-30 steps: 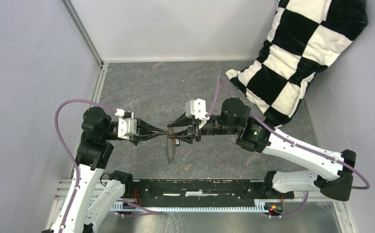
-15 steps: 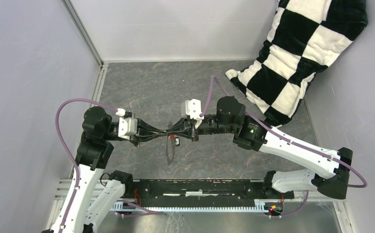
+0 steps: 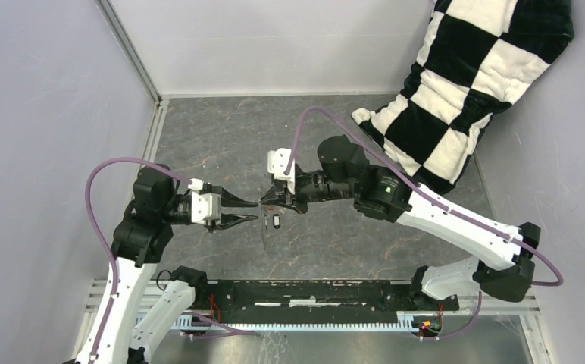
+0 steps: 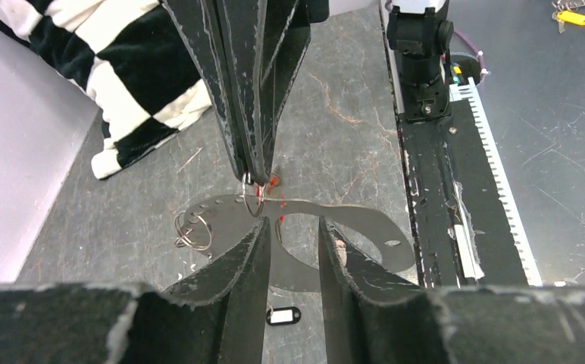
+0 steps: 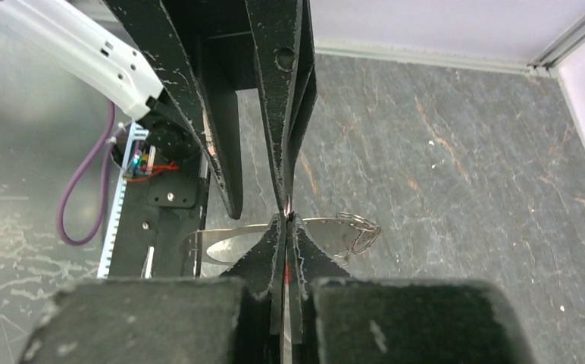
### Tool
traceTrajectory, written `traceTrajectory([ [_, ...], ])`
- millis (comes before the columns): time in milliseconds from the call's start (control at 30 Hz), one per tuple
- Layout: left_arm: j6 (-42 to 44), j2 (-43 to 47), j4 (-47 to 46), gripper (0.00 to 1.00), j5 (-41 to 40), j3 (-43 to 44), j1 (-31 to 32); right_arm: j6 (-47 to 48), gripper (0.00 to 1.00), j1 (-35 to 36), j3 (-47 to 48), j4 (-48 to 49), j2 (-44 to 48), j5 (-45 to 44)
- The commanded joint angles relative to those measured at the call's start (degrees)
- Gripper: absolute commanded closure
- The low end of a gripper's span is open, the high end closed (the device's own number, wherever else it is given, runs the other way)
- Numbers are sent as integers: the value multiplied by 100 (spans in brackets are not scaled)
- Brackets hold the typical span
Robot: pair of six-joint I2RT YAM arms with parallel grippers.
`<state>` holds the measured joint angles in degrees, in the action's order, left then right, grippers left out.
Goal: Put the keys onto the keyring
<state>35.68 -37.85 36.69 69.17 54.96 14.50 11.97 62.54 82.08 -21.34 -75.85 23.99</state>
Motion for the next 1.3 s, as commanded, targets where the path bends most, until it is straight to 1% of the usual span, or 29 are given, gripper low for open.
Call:
traceTrajectory([
  [0,538,-168,366,63,-121,281,-9,326,100,-1,655,-680,-272,-72],
  [167,541,-288,379,63,-390,316,-9,453,100,27,876,-963,-408,-42],
  [367,586,-372,376,65,-407,314,-9,569,100,99,1204,-1318,-652,-6],
  [467,509,-427,376,65,-305,369,-9,558,100,124,1279,-1334,-718,-53],
  [633,368,-413,374,73,34,473,-9,532,100,178,1422,-1393,-849,-45],
  [733,320,-371,371,84,-9,452,-9,544,100,218,1528,-1478,-918,-87],
  [833,827,-344,753,92,-79,432,-9,544,100,258,1623,-1509,-946,-95],
  [900,1015,-377,927,97,-164,447,-9,560,100,292,1727,-1588,-999,-120],
  [1033,1295,-547,1249,98,-220,613,4,595,100,343,2021,-1753,-1168,-97],
  [1200,1438,-738,1477,98,-229,732,26,567,99,382,2148,-1732,-1223,-123],
  [1267,1515,-776,1558,98,-48,737,26,496,91,380,2139,-1627,-1177,-149],
])
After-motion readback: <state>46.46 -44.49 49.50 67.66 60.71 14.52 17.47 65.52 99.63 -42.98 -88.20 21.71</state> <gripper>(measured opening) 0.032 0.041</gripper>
